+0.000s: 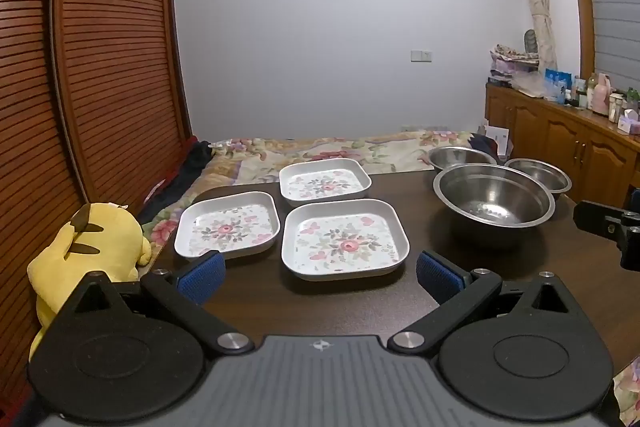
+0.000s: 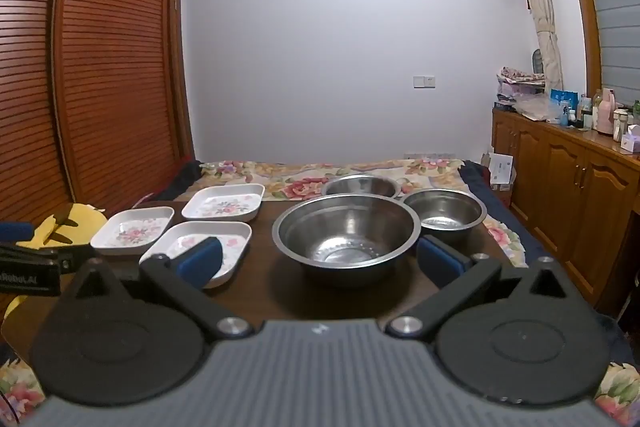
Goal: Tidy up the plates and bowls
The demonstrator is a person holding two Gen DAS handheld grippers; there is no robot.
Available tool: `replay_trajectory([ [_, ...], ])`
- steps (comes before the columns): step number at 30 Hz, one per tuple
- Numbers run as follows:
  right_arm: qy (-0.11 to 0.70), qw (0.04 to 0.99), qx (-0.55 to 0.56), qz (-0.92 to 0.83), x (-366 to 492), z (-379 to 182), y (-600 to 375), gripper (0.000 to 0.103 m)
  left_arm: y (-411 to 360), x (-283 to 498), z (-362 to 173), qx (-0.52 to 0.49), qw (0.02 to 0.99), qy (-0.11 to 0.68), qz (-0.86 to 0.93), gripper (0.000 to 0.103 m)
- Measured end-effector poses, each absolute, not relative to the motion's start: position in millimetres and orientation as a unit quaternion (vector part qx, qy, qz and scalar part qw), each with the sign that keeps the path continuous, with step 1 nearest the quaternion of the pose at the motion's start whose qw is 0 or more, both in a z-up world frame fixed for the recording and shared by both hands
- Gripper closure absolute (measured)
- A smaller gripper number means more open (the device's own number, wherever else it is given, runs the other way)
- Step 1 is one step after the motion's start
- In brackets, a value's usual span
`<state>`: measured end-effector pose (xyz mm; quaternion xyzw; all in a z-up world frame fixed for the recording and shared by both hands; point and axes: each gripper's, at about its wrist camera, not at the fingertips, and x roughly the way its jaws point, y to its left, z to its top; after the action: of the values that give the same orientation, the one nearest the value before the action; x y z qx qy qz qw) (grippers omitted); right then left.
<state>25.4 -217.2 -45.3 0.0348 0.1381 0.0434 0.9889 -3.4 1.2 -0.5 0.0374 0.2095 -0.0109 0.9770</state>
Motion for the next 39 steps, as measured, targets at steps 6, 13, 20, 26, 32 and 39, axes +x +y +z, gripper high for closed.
replay_trajectory([
  [6, 0.136, 0.989, 0.032, 0.045, 20.4, -43.8, -218.3, 0.0, -2.1, -1.6, 0.3, 0.045, 0.976, 0.213, -0.01, 0.0],
  [13, 0.137, 0.989, 0.036, 0.041, 24.4, -47.7, -218.6, 0.0, -2.3, -1.1, 0.5, 0.048, 0.976, 0.212, -0.01, 0.0],
  [20, 0.138, 0.989, 0.037, 0.04, 24.7, -48.3, -218.8, 0.0, -2.6, -1.6, 0.2, 0.048, 0.976, 0.212, -0.01, 0.0],
  [26, 0.138, 0.989, 0.036, 0.04, 24.2, -48.4, -218.5, 0.0, -2.7, -1.6, 0.6, 0.048, 0.976, 0.213, -0.011, 0.0],
  [32, 0.141, 0.989, 0.035, 0.042, 24.6, -49.1, -217.6, 0.0, -2.6, -1.7, 0.4, 0.048, 0.976, 0.213, -0.011, 0.0],
  [39, 0.139, 0.989, 0.032, 0.04, 24.1, -48.0, -217.0, 0.0, -2.2, -1.5, 0.3, 0.047, 0.976, 0.213, -0.011, 0.0],
])
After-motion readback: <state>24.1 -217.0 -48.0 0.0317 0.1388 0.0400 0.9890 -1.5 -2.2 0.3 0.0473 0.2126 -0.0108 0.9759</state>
